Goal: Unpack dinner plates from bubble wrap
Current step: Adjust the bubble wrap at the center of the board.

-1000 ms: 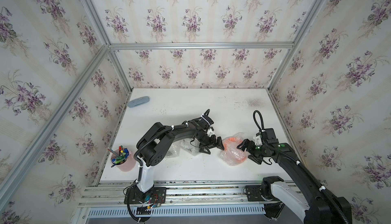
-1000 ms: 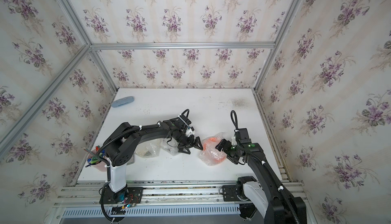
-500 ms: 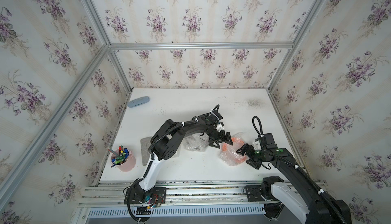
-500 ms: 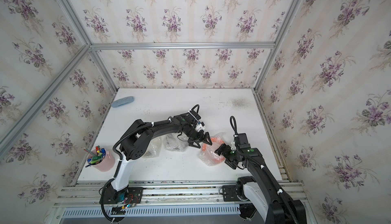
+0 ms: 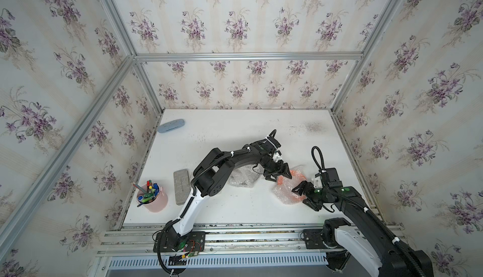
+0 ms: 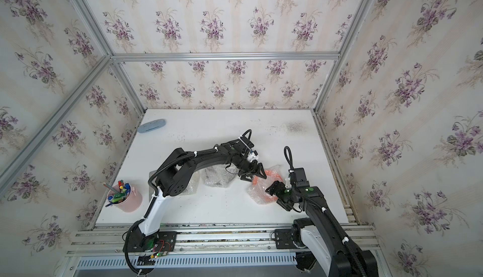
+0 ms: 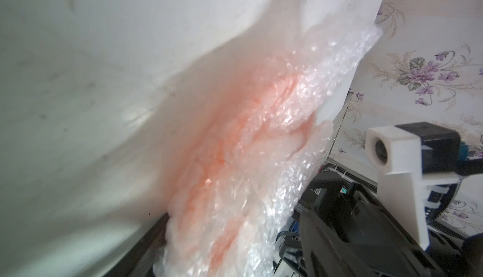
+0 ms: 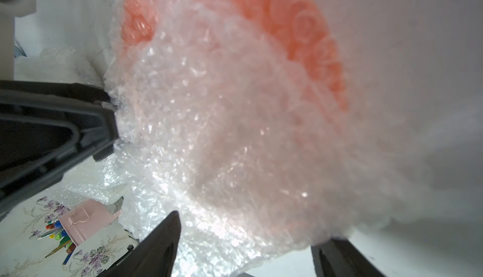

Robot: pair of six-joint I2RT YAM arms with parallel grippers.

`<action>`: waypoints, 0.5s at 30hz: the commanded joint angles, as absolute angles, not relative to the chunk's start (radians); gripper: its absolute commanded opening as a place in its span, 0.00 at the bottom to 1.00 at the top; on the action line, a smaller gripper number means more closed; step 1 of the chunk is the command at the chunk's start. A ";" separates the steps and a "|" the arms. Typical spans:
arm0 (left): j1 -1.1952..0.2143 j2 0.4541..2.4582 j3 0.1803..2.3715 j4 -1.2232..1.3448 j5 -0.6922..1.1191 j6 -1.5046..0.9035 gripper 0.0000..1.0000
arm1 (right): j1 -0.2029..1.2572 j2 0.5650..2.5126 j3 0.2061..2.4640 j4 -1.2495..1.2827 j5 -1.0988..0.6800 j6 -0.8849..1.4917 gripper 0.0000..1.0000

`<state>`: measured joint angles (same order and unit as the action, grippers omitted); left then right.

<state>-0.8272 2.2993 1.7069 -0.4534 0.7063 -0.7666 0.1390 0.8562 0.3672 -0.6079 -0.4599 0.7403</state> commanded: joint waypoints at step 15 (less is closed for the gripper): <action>-0.837 2.318 1.675 -0.471 0.602 -0.792 0.36 | 0.140 0.883 0.364 -0.589 -0.448 0.710 0.73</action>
<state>-0.8307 2.3180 1.6966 -0.4152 0.6781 -0.7940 0.1390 0.8795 0.3611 -0.6029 -0.4595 0.7101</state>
